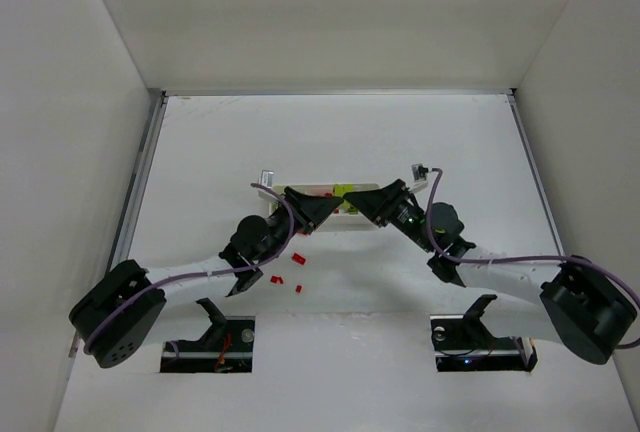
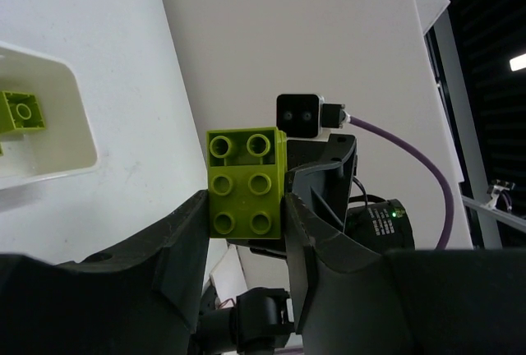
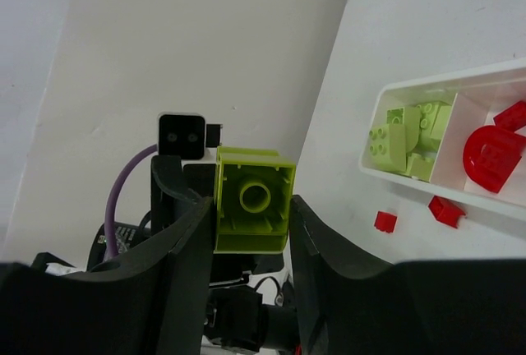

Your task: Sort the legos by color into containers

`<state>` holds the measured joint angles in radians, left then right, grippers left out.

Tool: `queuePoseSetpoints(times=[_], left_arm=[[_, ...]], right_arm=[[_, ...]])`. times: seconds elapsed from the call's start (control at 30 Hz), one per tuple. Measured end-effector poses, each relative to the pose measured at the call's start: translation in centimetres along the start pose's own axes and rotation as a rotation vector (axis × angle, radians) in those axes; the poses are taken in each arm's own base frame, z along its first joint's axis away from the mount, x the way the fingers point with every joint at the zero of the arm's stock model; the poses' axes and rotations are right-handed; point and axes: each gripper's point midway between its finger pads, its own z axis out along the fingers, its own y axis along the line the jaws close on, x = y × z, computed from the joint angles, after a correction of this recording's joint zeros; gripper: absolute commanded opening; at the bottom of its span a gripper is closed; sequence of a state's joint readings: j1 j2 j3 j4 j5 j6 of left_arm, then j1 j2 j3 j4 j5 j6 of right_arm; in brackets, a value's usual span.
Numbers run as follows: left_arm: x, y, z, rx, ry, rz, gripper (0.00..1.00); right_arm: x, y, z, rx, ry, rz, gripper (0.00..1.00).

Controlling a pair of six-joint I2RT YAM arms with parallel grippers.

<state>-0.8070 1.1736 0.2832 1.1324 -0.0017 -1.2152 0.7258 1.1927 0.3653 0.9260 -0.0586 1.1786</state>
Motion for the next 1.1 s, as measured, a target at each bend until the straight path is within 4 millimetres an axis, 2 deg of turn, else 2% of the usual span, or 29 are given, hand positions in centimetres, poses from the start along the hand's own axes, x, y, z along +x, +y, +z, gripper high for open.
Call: queuePoseSetpoints(times=[0.1,0.17,0.27,0.4,0.53,0.63,0.7,0.83,1.0,1.1], left_arm=[[-0.2,-0.3,-0.1,0.01,0.003,0.002,0.23],[-1.6,-0.2,-0.1,0.006,-0.043,0.005,0.23],[-3.4,-0.1,-0.5,0.003,-0.102,0.011,0.23],[-4.3,0.6,-0.7,-0.021,-0.131,0.025,0.23],[-3.9,1.7,-0.7,-0.062,-0.117,0.062,0.23],[-3.3,2.5,-0.7,-0.098,-0.097,0.093,0.24],[-3.1,2.9,-0.4,-0.12,-0.088,0.114,0.24],[-2.6,3.4,0.3,-0.148,-0.073,0.151,0.24],[-1.8,4.1,1.6,-0.182,-0.044,0.196,0.24],[-1.4,4.9,2.2,-0.21,-0.033,0.228,0.24]], right_arm=[[-0.5,0.1,-0.4,-0.006,-0.01,-0.005,0.37],[-1.7,-0.5,-0.8,0.01,-0.051,-0.017,0.37],[-2.9,-2.1,-1.3,0.067,-0.096,-0.04,0.37],[-2.6,-5.2,-1.5,0.189,-0.085,-0.097,0.38],[-2.7,-8.7,-1.0,0.364,-0.075,-0.191,0.4],[-2.9,-10.0,-0.6,0.451,-0.076,-0.268,0.43],[-3.2,-10.5,-0.2,0.487,-0.079,-0.314,0.46],[-3.6,-11.6,0.3,0.541,-0.078,-0.363,0.61],[-3.7,-12.4,0.1,0.576,-0.076,-0.389,0.63],[-4.0,-11.8,-0.2,0.569,-0.088,-0.391,0.63]])
